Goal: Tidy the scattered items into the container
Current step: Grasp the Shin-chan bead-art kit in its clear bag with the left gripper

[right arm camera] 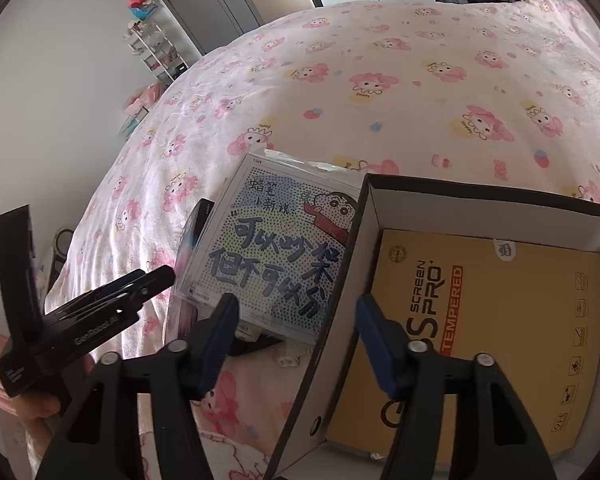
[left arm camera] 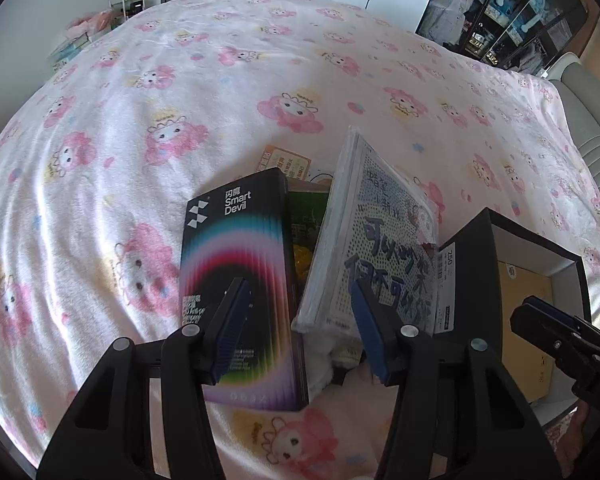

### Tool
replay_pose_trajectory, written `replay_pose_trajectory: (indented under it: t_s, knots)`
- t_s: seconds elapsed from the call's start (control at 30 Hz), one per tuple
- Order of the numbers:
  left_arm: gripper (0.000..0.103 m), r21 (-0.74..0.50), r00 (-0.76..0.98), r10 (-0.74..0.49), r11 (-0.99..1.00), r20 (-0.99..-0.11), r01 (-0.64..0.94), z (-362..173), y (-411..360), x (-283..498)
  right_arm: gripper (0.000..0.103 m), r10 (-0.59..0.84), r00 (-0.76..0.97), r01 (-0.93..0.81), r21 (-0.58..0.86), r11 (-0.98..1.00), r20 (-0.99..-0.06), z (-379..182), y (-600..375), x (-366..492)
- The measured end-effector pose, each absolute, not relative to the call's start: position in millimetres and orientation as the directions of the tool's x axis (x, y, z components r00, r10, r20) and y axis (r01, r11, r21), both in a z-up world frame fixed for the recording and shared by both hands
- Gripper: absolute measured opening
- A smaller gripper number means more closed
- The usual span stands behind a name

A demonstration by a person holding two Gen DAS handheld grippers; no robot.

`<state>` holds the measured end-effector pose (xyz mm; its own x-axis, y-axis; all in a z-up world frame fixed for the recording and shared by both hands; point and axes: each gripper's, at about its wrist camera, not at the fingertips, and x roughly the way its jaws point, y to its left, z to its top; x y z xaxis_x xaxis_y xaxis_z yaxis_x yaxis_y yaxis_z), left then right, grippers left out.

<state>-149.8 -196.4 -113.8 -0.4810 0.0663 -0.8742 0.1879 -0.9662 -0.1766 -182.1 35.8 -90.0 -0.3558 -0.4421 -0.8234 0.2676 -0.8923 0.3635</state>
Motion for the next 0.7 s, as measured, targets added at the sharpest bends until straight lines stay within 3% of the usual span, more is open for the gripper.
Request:
replay_pose_trajectory:
  t_s: [0.13, 0.33, 0.5, 0.7]
  knots:
    - [0.056, -0.180, -0.440, 0.073, -0.961, -0.895, 0.208, -132, -195, -166, 0.029, -0.452, -0.375, 0.272, 0.370, -0.888, -0.809, -92, 30, -181]
    - [0.063, -0.231, -0.412, 0.137, -0.954, -0.901, 0.188, -141, -196, -176, 0.029, -0.446, -0.361, 0.252, 0.375, -0.892, -0.819, -104, 42, -174]
    - [0.050, -0.258, -0.410, 0.183, -0.956, -0.894, 0.137, -129, -185, -171, 0.029, -0.455, -0.347, 0.225, 0.398, -0.889, -0.820, -111, 51, -170]
    - [0.049, -0.229, -0.377, 0.167, -0.965, -0.911, 0.126, -129, -177, -176, 0.029, -0.474, -0.359, 0.219, 0.421, -0.880, -0.804, -106, 57, -158]
